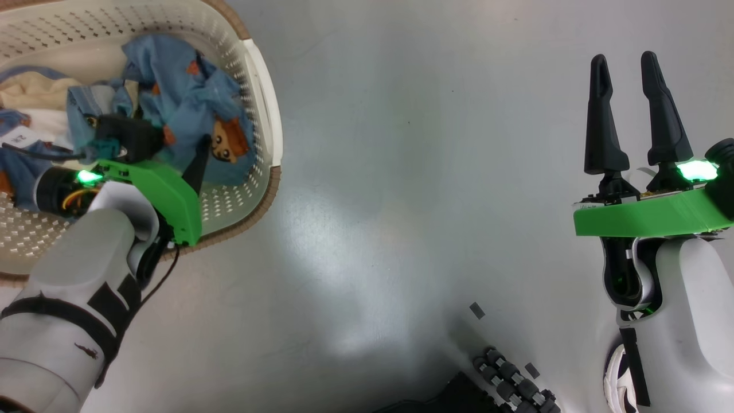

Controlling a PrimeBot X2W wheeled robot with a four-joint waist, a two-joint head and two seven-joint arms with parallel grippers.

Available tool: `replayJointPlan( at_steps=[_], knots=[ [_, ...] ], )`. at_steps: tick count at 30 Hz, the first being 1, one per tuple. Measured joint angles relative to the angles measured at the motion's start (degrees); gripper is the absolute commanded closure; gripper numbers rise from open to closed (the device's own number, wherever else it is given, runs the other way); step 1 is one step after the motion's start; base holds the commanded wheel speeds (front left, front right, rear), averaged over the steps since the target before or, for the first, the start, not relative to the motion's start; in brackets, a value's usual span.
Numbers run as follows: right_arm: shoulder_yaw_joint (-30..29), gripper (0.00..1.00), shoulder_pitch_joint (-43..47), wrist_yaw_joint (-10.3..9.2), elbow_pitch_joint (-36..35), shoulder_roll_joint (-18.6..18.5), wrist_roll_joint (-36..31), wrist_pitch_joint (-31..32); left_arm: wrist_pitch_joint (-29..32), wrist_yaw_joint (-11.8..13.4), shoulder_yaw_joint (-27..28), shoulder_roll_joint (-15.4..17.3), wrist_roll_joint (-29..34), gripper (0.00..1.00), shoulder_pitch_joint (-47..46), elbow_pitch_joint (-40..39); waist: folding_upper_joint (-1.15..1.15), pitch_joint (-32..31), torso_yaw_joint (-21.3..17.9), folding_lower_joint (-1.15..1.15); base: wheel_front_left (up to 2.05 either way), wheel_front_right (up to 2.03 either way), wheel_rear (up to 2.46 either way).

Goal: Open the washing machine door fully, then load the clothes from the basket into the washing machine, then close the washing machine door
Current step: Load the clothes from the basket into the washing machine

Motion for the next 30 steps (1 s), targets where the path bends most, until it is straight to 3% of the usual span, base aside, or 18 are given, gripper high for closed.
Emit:
replayJointPlan(
  at_steps=[1,2,14,21,27,30],
  knots=[
    [0.0,0.0,0.0,0.0,0.0,0.0,0.0,0.0,0.12,0.0,-0.54,-0.01,-0.48,0.89,0.0,-0.13,0.0,-0.02,-0.02,0.0,0.0,0.0,0.0],
    [0.0,0.0,0.0,0.0,0.0,0.0,0.0,0.0,0.34,0.0,-1.0,0.0,-0.9,1.0,0.0,-0.33,0.0,-0.05,-0.03,0.0,0.0,0.0,0.0],
    [-0.16,0.0,0.01,0.0,0.24,0.0,-0.01,0.0,-1.57,0.0,-4.14,0.01,-7.75,1.0,0.19,-2.2,0.0,-2.93,0.54,0.0,0.0,0.0,0.0],
    [-0.53,0.0,0.29,0.0,1.78,0.0,-0.02,0.0,-3.33,0.0,-2.71,-0.21,-11.6,1.0,2.51,-3.22,0.0,-6.49,1.41,0.0,0.0,0.0,0.0],
    [-1.74,0.0,0.79,0.0,3.41,-0.01,-0.11,0.0,-3.34,0.0,4.57,-0.3,-10.48,1.0,5.8,-6.82,0.0,-10.42,2.47,0.0,0.0,0.0,0.0],
    [-1.88,0.0,1.94,0.0,4.03,0.0,-0.71,0.0,-3.49,0.0,11.28,-0.54,-6.13,1.0,9.67,-10.15,0.0,-13.34,3.44,0.0,0.0,0.0,0.0]
  ],
)
